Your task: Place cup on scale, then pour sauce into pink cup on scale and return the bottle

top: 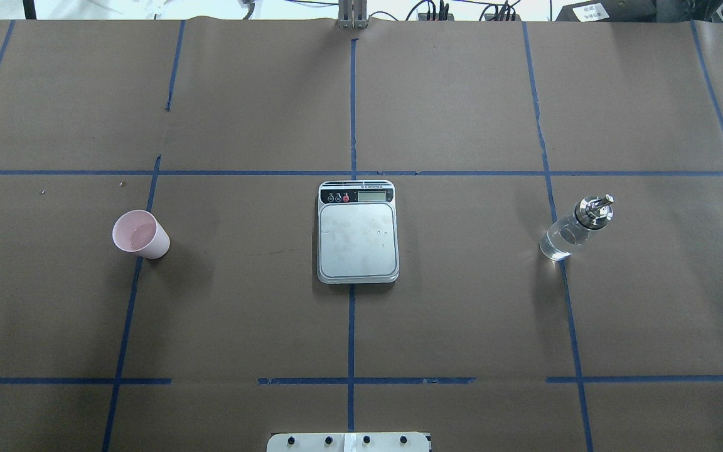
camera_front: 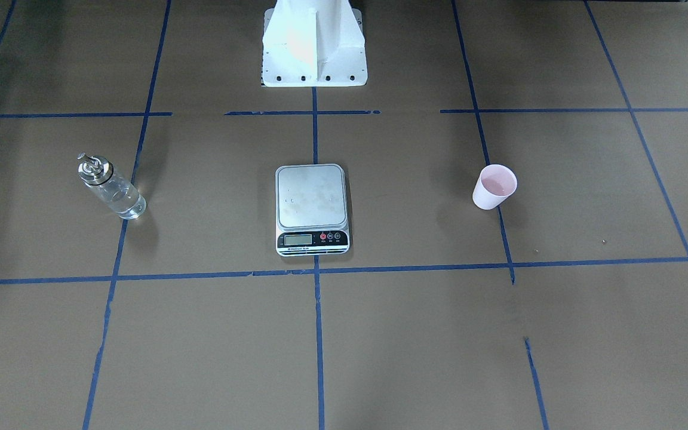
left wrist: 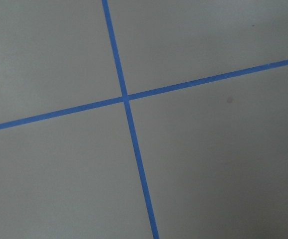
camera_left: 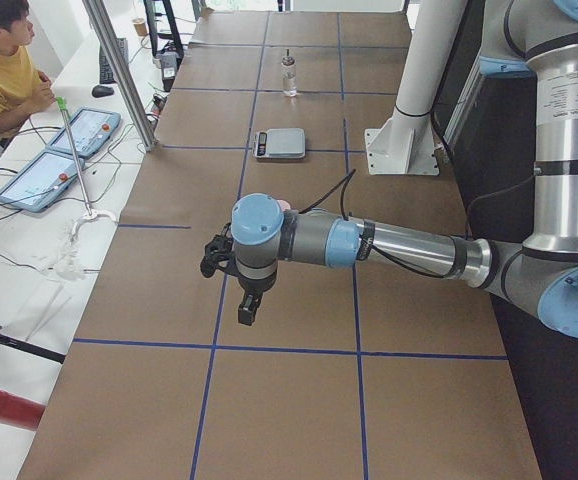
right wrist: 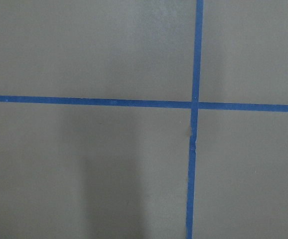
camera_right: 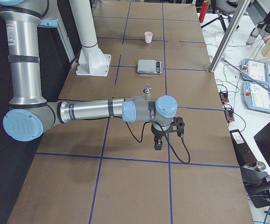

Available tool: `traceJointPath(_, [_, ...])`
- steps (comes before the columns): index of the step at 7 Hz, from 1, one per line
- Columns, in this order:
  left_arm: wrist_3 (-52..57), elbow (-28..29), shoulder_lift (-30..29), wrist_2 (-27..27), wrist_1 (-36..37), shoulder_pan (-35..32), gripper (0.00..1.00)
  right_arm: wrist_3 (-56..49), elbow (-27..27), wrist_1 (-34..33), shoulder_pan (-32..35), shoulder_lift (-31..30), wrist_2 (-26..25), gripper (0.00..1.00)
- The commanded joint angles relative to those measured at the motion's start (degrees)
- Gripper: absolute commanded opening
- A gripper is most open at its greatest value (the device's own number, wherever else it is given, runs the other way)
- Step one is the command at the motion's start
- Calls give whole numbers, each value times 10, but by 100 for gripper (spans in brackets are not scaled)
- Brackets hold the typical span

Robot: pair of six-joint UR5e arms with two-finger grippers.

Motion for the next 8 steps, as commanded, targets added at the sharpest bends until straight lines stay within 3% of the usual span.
traceJointPath(1, [-2,-4,0,-9,-34,3,100,2,-4,53,-1,-23,29,100])
traceJointPath(2, [-3,-4,-1,-19,-36,4,100,4,1,57,-1,-31,53,100])
traceJointPath(4, [-64,-5,-12,-44,-45,28,100,3,1,59,-1,-30,53,100])
traceJointPath(5, [-188,-7,-38,-67,-74,82,100,4,-7,81,-6,-30,55,100])
traceJointPath(6, [-297,-15,-42,-59,-123,171,100,3,-11,101,-8,-30,55,100])
traceJointPath(8, [-475,-15,-64,-37,-219,274,100,5,-26,131,-9,-31,56,100])
